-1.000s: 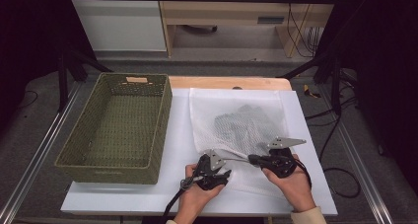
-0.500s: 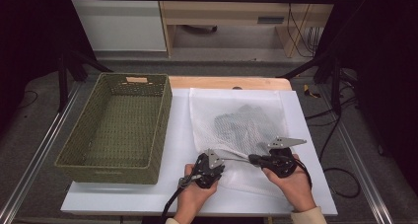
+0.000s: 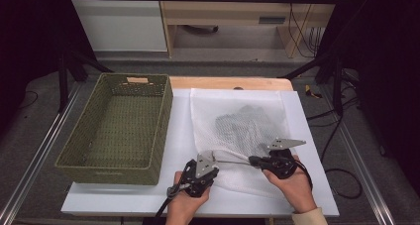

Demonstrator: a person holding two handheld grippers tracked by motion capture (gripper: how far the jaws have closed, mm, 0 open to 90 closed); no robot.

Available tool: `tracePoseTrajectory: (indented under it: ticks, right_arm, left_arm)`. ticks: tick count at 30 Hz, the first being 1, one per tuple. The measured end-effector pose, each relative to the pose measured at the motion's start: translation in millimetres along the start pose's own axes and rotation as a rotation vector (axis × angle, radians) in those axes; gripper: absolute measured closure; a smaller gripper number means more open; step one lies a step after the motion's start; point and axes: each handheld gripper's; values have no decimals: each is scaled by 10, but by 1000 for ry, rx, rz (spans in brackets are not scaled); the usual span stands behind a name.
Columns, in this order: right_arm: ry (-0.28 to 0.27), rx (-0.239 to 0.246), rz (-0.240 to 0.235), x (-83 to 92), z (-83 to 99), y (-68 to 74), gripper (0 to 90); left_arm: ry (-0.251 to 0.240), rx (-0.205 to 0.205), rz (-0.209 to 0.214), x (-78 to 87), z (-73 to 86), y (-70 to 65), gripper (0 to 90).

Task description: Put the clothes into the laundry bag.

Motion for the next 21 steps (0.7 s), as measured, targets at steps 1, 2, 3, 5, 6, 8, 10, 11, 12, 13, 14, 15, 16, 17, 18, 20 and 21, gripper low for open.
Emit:
tracePoseTrajectory:
  ticks: [1,2,3,5,6,8,10,11,12,13,14,15,16,17,18,20,21]
  right_arm:
    - [5,2,-1,-5,1,8,891]
    - [8,6,0,-12,2,13,891]
    - [14,5,-2,-13,3,23,891]
    - [16,11,-3,-23,6,38,891]
    - [22,14,-4,-28,9,47,891]
    - [34,16,-10,-44,16,68,891]
    - [45,25,-10,-61,25,81,891]
    - [49,24,-11,-68,29,90,891]
    - [50,27,-13,-72,32,95,891]
    - [54,25,-15,-71,35,103,891]
    - [54,30,-16,-73,40,104,891]
    - [60,20,-15,-71,44,116,891]
    - [59,27,-16,-71,49,115,891]
    - [64,30,-17,-71,55,119,891]
    - [67,30,-17,-74,62,125,891]
    - [74,28,-20,-86,74,140,891]
    - [78,31,-17,-92,79,146,891]
  left_arm:
    - [-7,6,0,32,26,3,884]
    - [-10,10,0,64,51,6,884]
    - [-12,12,-3,97,73,7,884]
    - [-15,16,-7,160,119,12,884]
    - [-18,19,-10,188,144,17,884]
    - [-22,27,-9,241,199,34,884]
    - [-20,30,-15,289,256,43,884]
    - [-19,36,-16,308,283,44,884]
    - [-17,40,-16,325,308,48,884]
    - [-20,44,-15,338,329,51,884]
    - [-17,48,-16,353,344,50,884]
    - [-18,49,-15,367,356,49,884]
    - [-23,48,-17,381,366,46,884]
    - [-25,48,-21,393,373,36,883]
    - [-18,44,-29,407,379,25,883]
    - [-9,32,-38,429,403,14,883]
    - [-5,28,-38,443,418,13,883]
Point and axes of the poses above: each handheld gripper's, and its own axes: x roughly backward along the jaws, z roughly out of its underside, y roughly to its left, and after that the axes turned 1 degree about x, right-handed
